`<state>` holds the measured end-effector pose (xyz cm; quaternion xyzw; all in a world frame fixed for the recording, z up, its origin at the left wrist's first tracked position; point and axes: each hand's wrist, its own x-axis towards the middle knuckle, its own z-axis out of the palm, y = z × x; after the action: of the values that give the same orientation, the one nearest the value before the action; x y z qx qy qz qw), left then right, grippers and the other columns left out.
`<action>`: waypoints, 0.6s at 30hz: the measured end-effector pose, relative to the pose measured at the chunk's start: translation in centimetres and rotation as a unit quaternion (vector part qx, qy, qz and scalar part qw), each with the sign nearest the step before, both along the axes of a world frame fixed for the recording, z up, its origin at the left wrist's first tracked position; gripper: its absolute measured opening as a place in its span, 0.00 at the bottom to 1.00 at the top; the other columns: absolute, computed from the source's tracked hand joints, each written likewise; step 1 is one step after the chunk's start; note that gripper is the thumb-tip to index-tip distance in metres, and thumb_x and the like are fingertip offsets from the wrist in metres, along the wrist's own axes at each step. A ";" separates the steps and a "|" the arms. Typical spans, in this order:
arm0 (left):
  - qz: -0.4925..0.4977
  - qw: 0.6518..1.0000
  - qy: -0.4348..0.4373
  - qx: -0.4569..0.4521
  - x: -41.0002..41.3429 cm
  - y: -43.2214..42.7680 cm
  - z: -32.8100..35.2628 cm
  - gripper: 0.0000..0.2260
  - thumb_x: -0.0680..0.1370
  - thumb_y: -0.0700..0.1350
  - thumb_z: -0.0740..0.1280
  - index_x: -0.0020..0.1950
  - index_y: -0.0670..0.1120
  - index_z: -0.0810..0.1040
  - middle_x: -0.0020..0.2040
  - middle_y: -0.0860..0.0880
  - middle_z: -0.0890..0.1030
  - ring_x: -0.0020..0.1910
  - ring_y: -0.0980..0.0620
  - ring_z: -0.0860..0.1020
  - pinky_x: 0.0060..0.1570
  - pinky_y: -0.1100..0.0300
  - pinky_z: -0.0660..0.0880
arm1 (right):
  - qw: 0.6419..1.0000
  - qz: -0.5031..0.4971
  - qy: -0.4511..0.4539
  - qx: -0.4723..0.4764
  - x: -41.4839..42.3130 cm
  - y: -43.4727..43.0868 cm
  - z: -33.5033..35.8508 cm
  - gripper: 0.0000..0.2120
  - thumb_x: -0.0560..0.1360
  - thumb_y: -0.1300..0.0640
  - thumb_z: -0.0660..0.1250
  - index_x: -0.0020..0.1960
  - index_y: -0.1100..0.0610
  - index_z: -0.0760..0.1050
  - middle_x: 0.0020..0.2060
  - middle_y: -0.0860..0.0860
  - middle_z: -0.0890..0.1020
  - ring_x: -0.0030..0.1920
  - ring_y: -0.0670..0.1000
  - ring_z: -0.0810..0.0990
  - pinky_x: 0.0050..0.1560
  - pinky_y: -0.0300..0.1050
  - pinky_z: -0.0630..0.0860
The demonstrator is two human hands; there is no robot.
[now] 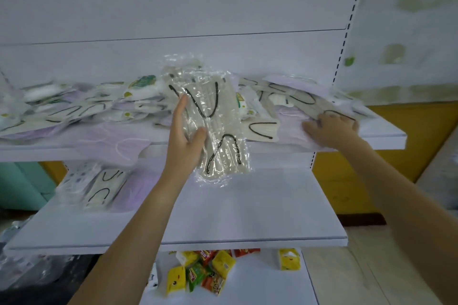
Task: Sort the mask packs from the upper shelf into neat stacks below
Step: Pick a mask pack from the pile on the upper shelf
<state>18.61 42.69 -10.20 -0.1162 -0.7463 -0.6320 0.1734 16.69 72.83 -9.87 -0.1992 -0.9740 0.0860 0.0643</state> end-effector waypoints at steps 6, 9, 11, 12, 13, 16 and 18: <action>-0.031 0.996 -0.001 -0.085 -2.0 7.3 -0.6 0.22 0.77 0.36 0.60 0.69 0.50 0.69 0.64 0.47 0.71 0.51 0.40 0.77 0.57 0.47 0.74 | 0.990 0.085 0.114 -0.007 2.4 0.1 -0.8 0.11 0.75 0.48 0.60 0.37 0.52 0.71 0.45 0.57 0.73 0.52 0.59 0.74 0.50 0.46 0.66; -0.010 0.997 -0.026 -0.077 -1.9 8.9 -1.1 0.21 0.78 0.38 0.60 0.70 0.50 0.68 0.64 0.51 0.67 0.50 0.49 0.76 0.57 0.54 0.74 | 0.982 0.088 0.164 -0.012 2.9 0.4 -1.3 0.17 0.75 0.54 0.60 0.29 0.53 0.62 0.38 0.54 0.70 0.42 0.56 0.73 0.36 0.42 0.62; 0.004 0.997 -0.027 -0.068 -2.1 9.2 -1.2 0.21 0.78 0.38 0.60 0.70 0.50 0.68 0.64 0.51 0.67 0.45 0.60 0.75 0.51 0.65 0.73 | 0.979 0.060 0.191 -0.028 2.8 0.8 -1.3 0.19 0.76 0.56 0.59 0.28 0.55 0.60 0.35 0.54 0.69 0.35 0.55 0.70 0.30 0.42 0.59; 0.006 0.997 -0.027 -0.070 -2.0 9.3 -1.1 0.21 0.78 0.38 0.60 0.70 0.50 0.68 0.64 0.52 0.67 0.42 0.65 0.74 0.47 0.69 0.71 | 0.976 0.048 0.205 -0.049 2.6 1.0 -1.2 0.19 0.76 0.56 0.58 0.27 0.55 0.60 0.33 0.54 0.68 0.33 0.54 0.68 0.28 0.41 0.58; 0.006 0.997 -0.024 -0.071 -1.9 9.4 -1.1 0.21 0.78 0.38 0.60 0.71 0.50 0.67 0.64 0.52 0.67 0.41 0.67 0.74 0.46 0.72 0.69 | 0.974 0.037 0.212 -0.067 2.5 1.0 -1.1 0.19 0.76 0.57 0.58 0.27 0.55 0.60 0.32 0.54 0.68 0.32 0.54 0.67 0.28 0.41 0.57; 0.003 0.998 -0.017 -0.065 -1.6 9.7 -1.1 0.21 0.78 0.38 0.61 0.71 0.47 0.67 0.65 0.51 0.66 0.45 0.75 0.69 0.46 0.81 0.61 | 0.974 0.047 0.212 -0.058 1.6 0.8 -1.5 0.19 0.76 0.56 0.58 0.27 0.55 0.61 0.33 0.55 0.69 0.33 0.55 0.69 0.30 0.42 0.59; 0.004 0.997 -0.012 -0.074 -1.6 9.8 -1.3 0.21 0.78 0.39 0.63 0.71 0.48 0.67 0.66 0.50 0.66 0.56 0.69 0.65 0.52 0.78 0.58 | 0.972 0.038 0.218 -0.076 1.4 0.7 -1.4 0.18 0.76 0.56 0.58 0.28 0.57 0.63 0.32 0.55 0.70 0.33 0.55 0.68 0.29 0.42 0.58</action>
<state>17.06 52.51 -11.53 -0.1182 -0.7933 -0.5760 0.1577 18.08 73.56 -11.22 -0.1428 -0.9339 0.2039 0.2565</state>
